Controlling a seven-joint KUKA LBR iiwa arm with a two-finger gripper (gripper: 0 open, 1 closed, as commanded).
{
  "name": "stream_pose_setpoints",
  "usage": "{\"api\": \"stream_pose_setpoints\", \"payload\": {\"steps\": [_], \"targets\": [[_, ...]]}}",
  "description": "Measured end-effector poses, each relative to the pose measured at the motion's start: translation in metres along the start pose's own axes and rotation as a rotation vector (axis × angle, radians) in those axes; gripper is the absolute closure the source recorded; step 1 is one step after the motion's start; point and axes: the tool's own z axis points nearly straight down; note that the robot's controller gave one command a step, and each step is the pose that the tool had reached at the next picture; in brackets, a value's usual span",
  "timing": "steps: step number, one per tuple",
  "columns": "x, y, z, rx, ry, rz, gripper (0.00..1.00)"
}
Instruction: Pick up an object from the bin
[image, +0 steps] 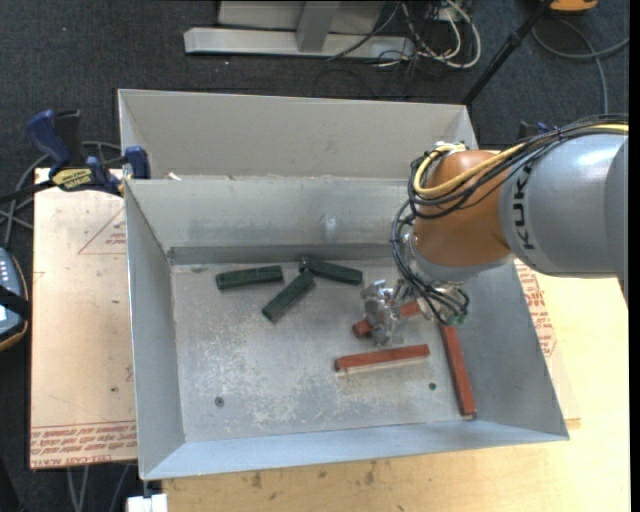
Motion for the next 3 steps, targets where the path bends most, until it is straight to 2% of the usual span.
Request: {"api": "stream_pose_setpoints", "payload": {"steps": [1,2,3], "targets": [[0.033,-0.001,-0.001,0.0,-0.006,0.101,1.0],[0.099,-0.03,0.004,-0.005,0.015,0.251,1.0],[0.097,-0.032,0.004,-0.002,0.013,0.252,0.0]]}}
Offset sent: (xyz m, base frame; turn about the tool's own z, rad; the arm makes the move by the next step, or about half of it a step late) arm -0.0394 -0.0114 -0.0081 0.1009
